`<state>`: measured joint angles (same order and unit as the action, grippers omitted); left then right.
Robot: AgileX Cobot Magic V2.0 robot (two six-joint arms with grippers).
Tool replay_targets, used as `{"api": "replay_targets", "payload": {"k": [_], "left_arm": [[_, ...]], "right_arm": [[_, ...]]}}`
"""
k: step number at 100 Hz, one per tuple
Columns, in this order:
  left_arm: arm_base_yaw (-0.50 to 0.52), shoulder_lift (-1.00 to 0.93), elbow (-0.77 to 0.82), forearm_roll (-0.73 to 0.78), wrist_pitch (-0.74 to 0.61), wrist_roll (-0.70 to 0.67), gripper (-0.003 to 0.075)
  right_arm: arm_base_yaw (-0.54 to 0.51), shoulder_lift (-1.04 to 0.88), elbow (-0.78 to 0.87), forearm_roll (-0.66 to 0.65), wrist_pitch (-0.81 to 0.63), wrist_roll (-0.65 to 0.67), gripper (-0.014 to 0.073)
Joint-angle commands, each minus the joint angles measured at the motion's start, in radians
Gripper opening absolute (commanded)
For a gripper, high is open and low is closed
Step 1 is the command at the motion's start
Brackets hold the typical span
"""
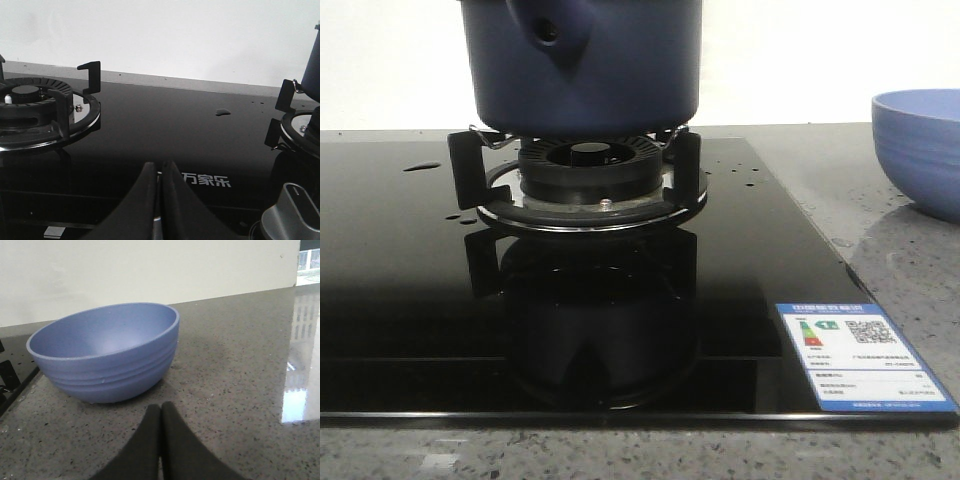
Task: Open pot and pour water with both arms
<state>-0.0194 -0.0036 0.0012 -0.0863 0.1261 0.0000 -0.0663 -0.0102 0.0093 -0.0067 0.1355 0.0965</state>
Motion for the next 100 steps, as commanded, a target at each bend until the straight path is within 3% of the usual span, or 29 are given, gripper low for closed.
{"api": "replay_targets", "payload": {"k": [1, 32, 46, 78, 88, 100], "left_arm": [[-0.002, -0.028, 0.034, -0.005, -0.083, -0.007, -0.0019], [-0.002, -0.028, 0.032, -0.024, -0.088, -0.007, -0.0019], [-0.002, -0.028, 0.032, -0.211, -0.091, -0.007, -0.0019], [-0.002, -0.028, 0.024, -0.614, -0.167, -0.007, -0.0019], [-0.002, -0.028, -0.01, -0.617, -0.156, -0.007, -0.0019], [-0.002, -0.023, -0.098, -0.558, -0.085, -0.007, -0.002]], "right_arm": [[-0.001, -0.017, 0.028, -0.012, -0.075, -0.001, -0.0056], [-0.001, -0.017, 0.028, 0.014, -0.081, -0.001, -0.0056], [-0.001, -0.017, 0.028, 0.089, -0.084, -0.001, -0.0056], [-0.001, -0.017, 0.024, 0.422, -0.195, -0.001, -0.0056], [-0.001, -0.017, -0.014, 0.431, -0.169, -0.001, -0.0055], [-0.001, -0.015, -0.12, 0.429, -0.035, -0.001, -0.0055]]}}
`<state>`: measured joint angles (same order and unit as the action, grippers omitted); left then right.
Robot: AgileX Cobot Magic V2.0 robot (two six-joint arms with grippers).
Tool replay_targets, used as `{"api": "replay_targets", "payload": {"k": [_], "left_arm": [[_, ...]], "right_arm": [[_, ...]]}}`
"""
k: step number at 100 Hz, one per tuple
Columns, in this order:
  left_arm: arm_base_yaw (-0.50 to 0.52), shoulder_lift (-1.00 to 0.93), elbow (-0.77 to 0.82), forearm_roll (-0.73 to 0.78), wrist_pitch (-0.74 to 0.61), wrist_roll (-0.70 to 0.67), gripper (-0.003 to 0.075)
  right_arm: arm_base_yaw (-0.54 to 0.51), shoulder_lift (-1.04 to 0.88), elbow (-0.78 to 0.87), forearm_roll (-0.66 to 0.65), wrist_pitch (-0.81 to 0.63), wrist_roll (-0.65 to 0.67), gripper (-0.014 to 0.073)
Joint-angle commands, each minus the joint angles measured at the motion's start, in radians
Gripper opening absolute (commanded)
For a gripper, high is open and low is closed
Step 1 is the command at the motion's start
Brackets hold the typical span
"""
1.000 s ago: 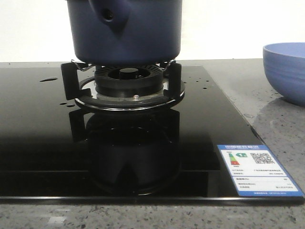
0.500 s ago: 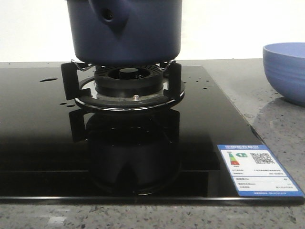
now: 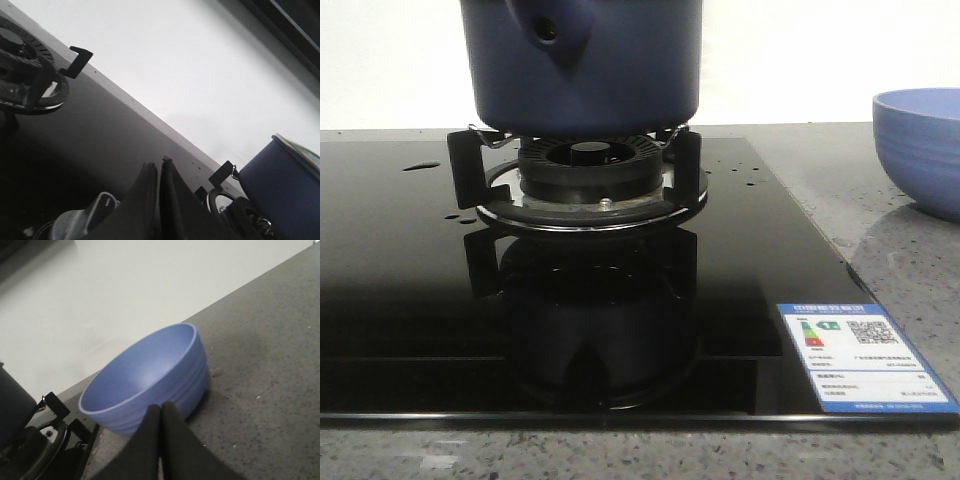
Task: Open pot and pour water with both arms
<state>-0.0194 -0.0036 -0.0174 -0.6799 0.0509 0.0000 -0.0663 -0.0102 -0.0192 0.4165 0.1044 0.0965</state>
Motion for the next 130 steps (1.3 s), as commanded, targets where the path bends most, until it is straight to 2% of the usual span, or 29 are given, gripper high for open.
{"api": "replay_targets", "payload": {"k": [1, 11, 18, 25, 41, 52, 66, 73, 80, 83, 87, 95, 102, 114, 130], "left_arm": [[-0.002, -0.023, -0.086, 0.052, -0.003, -0.007, -0.002], [-0.002, 0.014, -0.211, 0.182, 0.123, 0.0, -0.002], [-0.002, 0.063, -0.307, 0.236, 0.225, 0.065, -0.002], [-0.002, 0.127, -0.403, 0.234, 0.319, 0.184, -0.0019], [-0.008, 0.284, -0.592, 0.178, 0.504, 0.382, -0.0019], [-0.078, 0.357, -0.654, 0.119, 0.505, 0.423, -0.0019], [-0.188, 0.416, -0.692, 0.117, 0.5, 0.481, -0.0016], [-0.23, 0.438, -0.699, 0.117, 0.494, 0.488, 0.0012], [-0.261, 0.461, -0.699, 0.094, 0.473, 0.488, 0.0089], [-0.271, 0.471, -0.699, 0.076, 0.456, 0.488, 0.0148], [-0.283, 0.486, -0.699, 0.059, 0.439, 0.488, 0.0219], [-0.301, 0.511, -0.699, 0.043, 0.397, 0.49, 0.041], [-0.313, 0.537, -0.699, 0.039, 0.367, 0.493, 0.0506], [-0.333, 0.592, -0.701, -0.008, 0.355, 0.525, 0.0501], [-0.379, 0.693, -0.701, -0.211, 0.314, 0.747, 0.0445]], "right_arm": [[-0.001, -0.015, -0.098, 0.004, 0.003, -0.001, -0.0055], [-0.001, 0.025, -0.203, -0.027, 0.112, -0.002, -0.0055], [-0.001, 0.088, -0.295, -0.078, 0.22, -0.002, -0.0055], [-0.001, 0.156, -0.373, -0.105, 0.31, -0.03, -0.0055], [-0.001, 0.355, -0.564, -0.107, 0.519, -0.204, -0.0055], [0.001, 0.449, -0.648, -0.102, 0.581, -0.257, -0.0056], [0.028, 0.495, -0.69, -0.066, 0.581, -0.286, -0.0055], [0.037, 0.498, -0.692, -0.027, 0.575, -0.309, -0.0045], [0.037, 0.498, -0.692, -0.004, 0.577, -0.309, 0.0027], [0.037, 0.498, -0.692, -0.002, 0.577, -0.309, 0.0076], [0.037, 0.498, -0.692, 0.006, 0.577, -0.309, 0.0165], [0.037, 0.498, -0.692, 0.021, 0.577, -0.309, 0.0369], [0.037, 0.498, -0.692, 0.028, 0.577, -0.309, 0.0469], [0.037, 0.498, -0.692, 0.028, 0.57, -0.317, 0.0476], [0.037, 0.498, -0.692, 0.028, 0.505, -0.349, 0.0476]]}}
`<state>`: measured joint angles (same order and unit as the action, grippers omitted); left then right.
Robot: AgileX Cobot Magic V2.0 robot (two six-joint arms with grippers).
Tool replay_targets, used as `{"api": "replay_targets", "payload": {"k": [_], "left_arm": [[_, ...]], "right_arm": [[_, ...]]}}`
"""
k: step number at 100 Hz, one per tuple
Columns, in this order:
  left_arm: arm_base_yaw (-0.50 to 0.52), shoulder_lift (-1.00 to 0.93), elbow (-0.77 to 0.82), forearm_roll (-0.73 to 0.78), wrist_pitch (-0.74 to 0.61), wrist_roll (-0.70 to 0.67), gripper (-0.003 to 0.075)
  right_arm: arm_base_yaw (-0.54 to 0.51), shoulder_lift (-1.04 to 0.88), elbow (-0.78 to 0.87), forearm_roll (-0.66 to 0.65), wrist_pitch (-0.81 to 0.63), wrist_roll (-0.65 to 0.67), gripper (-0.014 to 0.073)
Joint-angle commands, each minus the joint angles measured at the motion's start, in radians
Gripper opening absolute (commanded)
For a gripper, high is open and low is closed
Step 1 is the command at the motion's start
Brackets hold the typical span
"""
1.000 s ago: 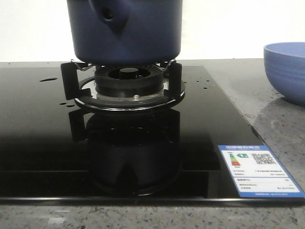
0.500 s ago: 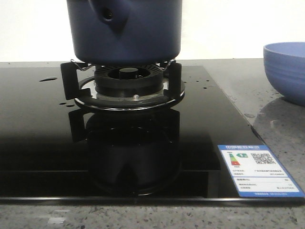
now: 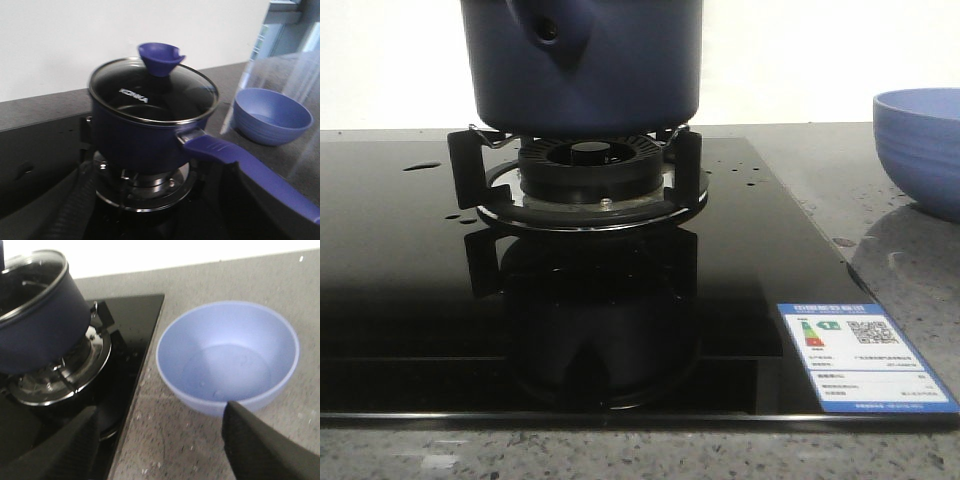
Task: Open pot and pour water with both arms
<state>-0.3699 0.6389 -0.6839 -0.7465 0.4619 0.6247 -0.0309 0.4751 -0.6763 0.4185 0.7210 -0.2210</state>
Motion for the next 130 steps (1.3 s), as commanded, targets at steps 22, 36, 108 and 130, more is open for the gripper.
{"api": "replay_targets", "payload": {"k": [22, 36, 108, 130], "left_arm": [[-0.09, 0.22, -0.109, -0.305, -0.186, 0.316, 0.0443], [-0.111, 0.352, -0.187, -0.305, -0.195, 0.36, 0.0445], [-0.112, 0.777, -0.56, -0.312, -0.14, 0.39, 0.0561], [-0.112, 0.822, -0.6, -0.318, -0.132, 0.39, 0.0549]], "right_arm": [[0.002, 0.043, -0.035, 0.026, -0.133, -0.076, 0.0476], [0.002, 0.069, -0.035, 0.026, -0.138, -0.091, 0.0476], [0.002, 0.086, -0.035, 0.031, -0.177, -0.095, 0.0476], [0.002, 0.086, -0.035, 0.031, -0.177, -0.095, 0.0476]]}}
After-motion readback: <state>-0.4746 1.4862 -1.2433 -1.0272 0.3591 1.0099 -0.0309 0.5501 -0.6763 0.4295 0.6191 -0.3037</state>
